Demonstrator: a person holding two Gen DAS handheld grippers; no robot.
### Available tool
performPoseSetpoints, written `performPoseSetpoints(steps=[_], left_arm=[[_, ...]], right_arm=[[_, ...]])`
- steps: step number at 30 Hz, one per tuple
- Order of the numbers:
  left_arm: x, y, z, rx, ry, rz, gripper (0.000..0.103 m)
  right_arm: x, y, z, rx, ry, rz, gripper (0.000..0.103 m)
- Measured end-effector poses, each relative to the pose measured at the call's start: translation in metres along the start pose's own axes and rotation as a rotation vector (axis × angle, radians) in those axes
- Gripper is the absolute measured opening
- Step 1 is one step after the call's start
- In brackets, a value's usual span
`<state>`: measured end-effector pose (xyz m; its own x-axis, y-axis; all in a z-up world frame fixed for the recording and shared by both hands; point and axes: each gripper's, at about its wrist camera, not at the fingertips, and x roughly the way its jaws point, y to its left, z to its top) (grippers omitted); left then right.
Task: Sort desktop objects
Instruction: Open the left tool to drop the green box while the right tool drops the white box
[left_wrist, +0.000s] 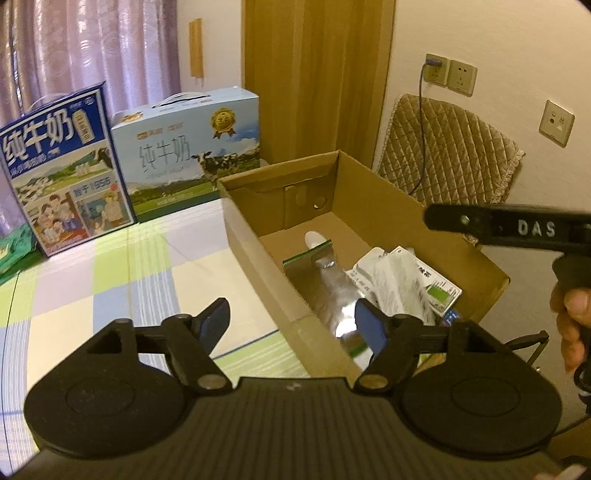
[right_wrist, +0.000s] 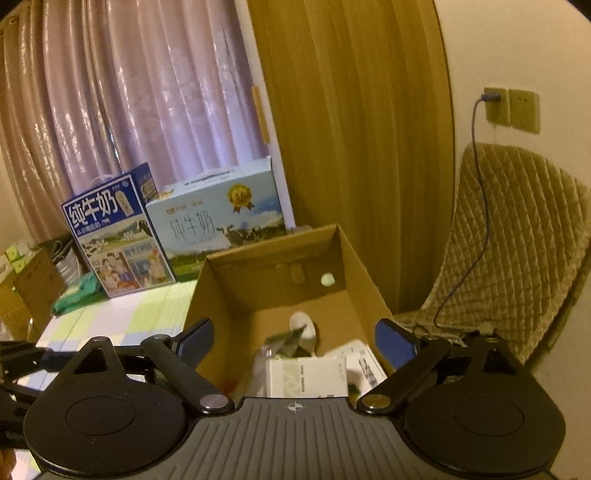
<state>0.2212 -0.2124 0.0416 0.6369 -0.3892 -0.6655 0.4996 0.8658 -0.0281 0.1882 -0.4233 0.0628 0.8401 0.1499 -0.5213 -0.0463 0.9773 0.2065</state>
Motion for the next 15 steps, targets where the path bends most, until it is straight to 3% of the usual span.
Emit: performPoseSetpoints(steps=[6, 11, 15], left_arm=[[-0.028, -0.007, -0.019, -0.019, -0.02, 0.016, 0.086], [-0.057, -0.02, -0.037, -0.023, -0.053, 0.032, 0.099], [-0.081, -0.029, -0.047, -0.054, -0.088, 0.031, 0.102]], right_arm=[[-0.028, -0.013, -0.023, 0.067, 0.033, -0.022, 0.1], [-0.064, -0.018, -0.036, 0.113, 0.048, -0.022, 0.101], [-0.091, -0.015, -0.045, 0.122, 0.063, -0.02, 0.101]])
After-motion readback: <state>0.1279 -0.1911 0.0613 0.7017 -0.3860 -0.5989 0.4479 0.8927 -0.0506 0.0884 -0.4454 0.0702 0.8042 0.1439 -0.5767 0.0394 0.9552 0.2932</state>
